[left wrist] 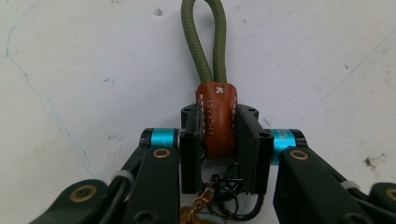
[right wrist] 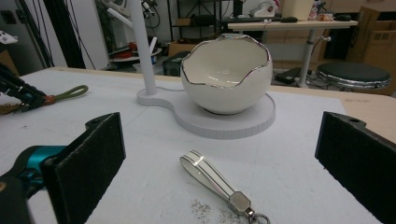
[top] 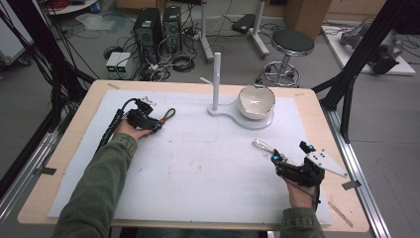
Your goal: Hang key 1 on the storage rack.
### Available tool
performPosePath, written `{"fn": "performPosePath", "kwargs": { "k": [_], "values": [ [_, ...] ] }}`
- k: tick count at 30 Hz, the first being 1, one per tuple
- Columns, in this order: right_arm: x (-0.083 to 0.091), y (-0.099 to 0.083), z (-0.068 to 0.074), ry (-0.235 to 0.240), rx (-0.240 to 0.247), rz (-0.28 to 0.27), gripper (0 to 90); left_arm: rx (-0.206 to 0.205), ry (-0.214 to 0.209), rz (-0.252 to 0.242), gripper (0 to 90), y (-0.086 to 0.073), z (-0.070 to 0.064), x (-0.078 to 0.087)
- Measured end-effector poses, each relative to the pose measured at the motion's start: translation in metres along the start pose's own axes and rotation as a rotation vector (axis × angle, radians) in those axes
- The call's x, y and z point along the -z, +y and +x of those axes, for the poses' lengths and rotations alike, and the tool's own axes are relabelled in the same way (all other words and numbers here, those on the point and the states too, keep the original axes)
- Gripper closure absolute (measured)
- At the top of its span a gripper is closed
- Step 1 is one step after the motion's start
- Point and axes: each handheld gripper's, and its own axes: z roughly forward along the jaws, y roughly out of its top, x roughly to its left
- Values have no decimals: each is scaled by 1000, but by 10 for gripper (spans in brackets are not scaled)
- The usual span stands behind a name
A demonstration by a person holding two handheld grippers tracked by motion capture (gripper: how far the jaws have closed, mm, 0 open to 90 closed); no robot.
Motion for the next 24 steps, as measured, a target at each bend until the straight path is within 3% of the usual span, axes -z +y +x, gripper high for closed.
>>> {"fn": "performPosePath", "kwargs": {
  "k": [2, 6, 15, 24],
  "values": [
    [0, 0, 0, 1, 0, -1, 5, 22, -19, 1, 732, -1, 3, 1],
    [1, 0, 0, -2, -4, 0, 5, 17, -1, 5, 737, -1, 4, 4],
    [1, 0, -1, -1, -4, -2, 5, 30, -12, -7, 738, 1, 4, 17],
    [2, 0, -1, 0, -9, -7, 5, 39, -21, -56, 738, 5, 4, 39]
  ]
}}
